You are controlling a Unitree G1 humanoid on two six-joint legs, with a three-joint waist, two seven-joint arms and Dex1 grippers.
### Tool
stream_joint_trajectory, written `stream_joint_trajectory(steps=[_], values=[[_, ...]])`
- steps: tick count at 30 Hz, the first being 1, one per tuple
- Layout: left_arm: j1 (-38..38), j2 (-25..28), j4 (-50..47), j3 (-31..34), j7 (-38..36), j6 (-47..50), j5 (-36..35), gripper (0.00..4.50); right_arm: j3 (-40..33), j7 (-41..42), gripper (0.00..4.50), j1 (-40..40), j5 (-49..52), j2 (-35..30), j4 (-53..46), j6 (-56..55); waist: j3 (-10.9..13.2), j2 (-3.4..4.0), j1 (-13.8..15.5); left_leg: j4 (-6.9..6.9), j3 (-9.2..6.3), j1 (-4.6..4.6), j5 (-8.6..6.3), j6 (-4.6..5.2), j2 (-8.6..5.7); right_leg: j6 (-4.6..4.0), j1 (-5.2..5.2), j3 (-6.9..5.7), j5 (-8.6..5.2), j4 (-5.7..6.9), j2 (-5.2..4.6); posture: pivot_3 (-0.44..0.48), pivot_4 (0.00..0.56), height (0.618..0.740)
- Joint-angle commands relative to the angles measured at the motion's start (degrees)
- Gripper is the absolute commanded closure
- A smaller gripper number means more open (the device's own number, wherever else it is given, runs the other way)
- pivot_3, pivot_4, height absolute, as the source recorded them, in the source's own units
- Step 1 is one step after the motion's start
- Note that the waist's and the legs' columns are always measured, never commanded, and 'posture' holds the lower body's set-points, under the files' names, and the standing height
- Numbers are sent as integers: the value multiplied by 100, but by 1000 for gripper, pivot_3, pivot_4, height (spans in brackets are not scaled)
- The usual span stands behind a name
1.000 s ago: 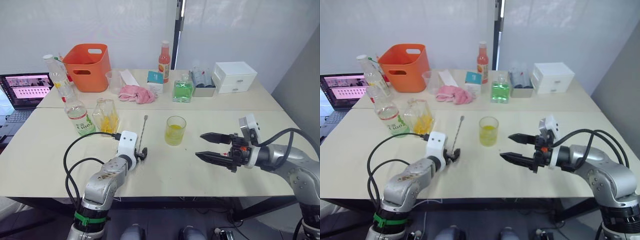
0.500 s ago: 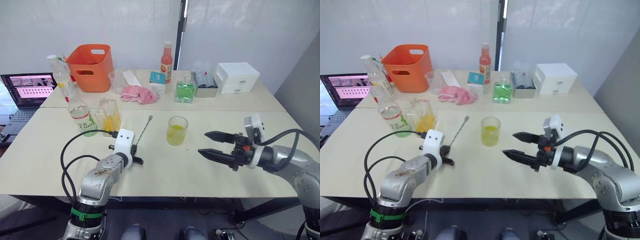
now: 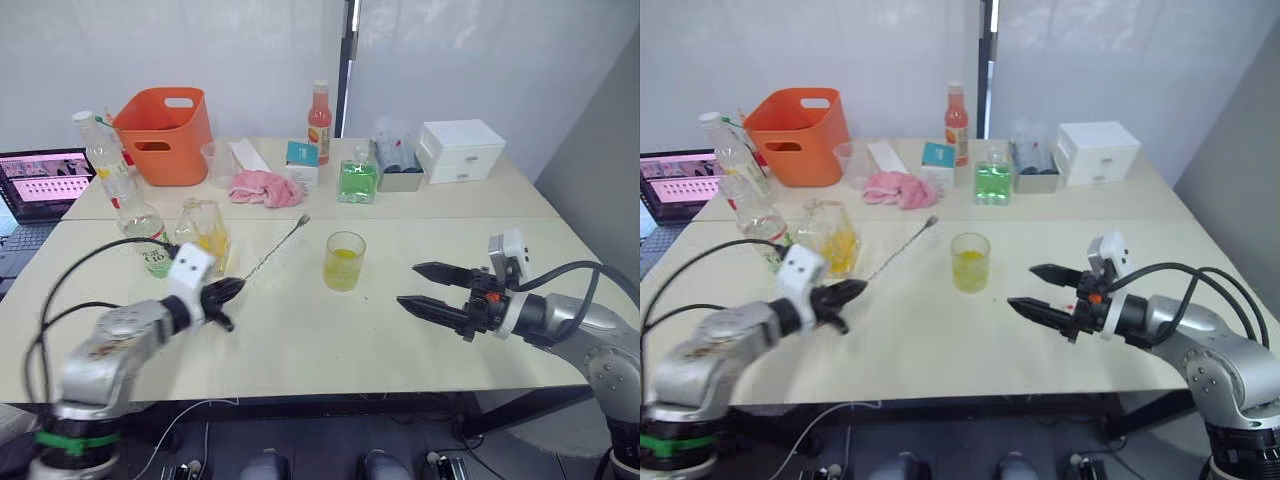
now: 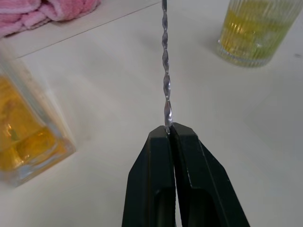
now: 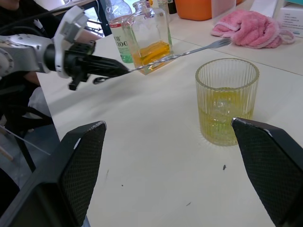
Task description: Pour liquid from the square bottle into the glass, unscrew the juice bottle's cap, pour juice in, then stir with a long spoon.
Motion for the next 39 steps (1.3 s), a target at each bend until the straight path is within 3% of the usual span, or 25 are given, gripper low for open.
stream_joint_trajectory(steps=[1, 4, 7, 10, 13, 19, 25, 35, 39], values=[[183, 564, 267, 224, -1079, -731, -76, 4482, -149, 17, 0, -15, 15, 7, -105, -140, 2, 1, 41, 0, 0, 0, 0, 0, -1, 0, 1, -1, 0, -2, -3, 0, 150, 715], [335, 992, 694, 252, -1924, -1392, -59, 4482, -155, -14, 0, 26, 15, 31, -148, -148, 2, 1, 79, 3, 4, -2, 0, 0, 1, -2, 2, -6, -1, -13, -5, 0, 150, 715], [402, 1044, 975, 222, -2476, -1931, -150, 4482, -161, -44, 0, 55, 22, 39, -186, -146, 3, 2, 88, 2, 6, -3, -1, 1, 7, -4, 1, -7, -2, -18, -11, 0, 150, 715], [610, 1150, 1359, -22, -2898, -2595, 210, 4482, -174, -68, 0, 75, 30, 46, -220, -141, 3, 2, 69, -1, 12, -5, -3, 4, 15, -1, -2, -6, 0, -19, -11, 0, 150, 715], [486, 1067, 1672, -231, -2933, -2890, 425, 4482, -189, -96, 0, 79, 51, 44, -250, -137, 4, 4, 61, -3, 16, -5, -3, 4, 19, -3, -6, -7, 0, -17, -5, 0, 150, 715], [173, 1094, 2689, -918, -2918, -4398, 1499, 4482, -230, -205, 0, 106, 137, 47, -349, -86, 4, 4, 81, -1, 29, -5, -3, 4, 20, -2, -4, -7, 1, -18, -5, 0, 150, 715], [-82, 1030, 3056, -1201, -3009, -4383, 1613, 4482, -223, -295, 0, 70, 159, 54, -319, -57, -11, 30, 98, 3, 36, 5, -1, 3, 20, -2, 8, -9, 1, -12, -9, 0, 150, 715], [-489, 1452, 2830, -1131, -3897, -3581, 1083, 1249, -198, -381, 0, 80, 126, 111, -310, -101, -10, 29, 35, 0, 45, -6, -3, 4, 29, -2, -7, -8, 0, -9, 5, 0, 150, 715], [-764, 1429, 2820, -1345, -3986, -3398, 1267, 1249, -141, -473, 0, -21, 111, 179, -281, -94, -8, 28, 43, 2, 52, -8, -3, 4, 27, -1, -7, -9, -1, -9, 7, 0, 150, 715]])
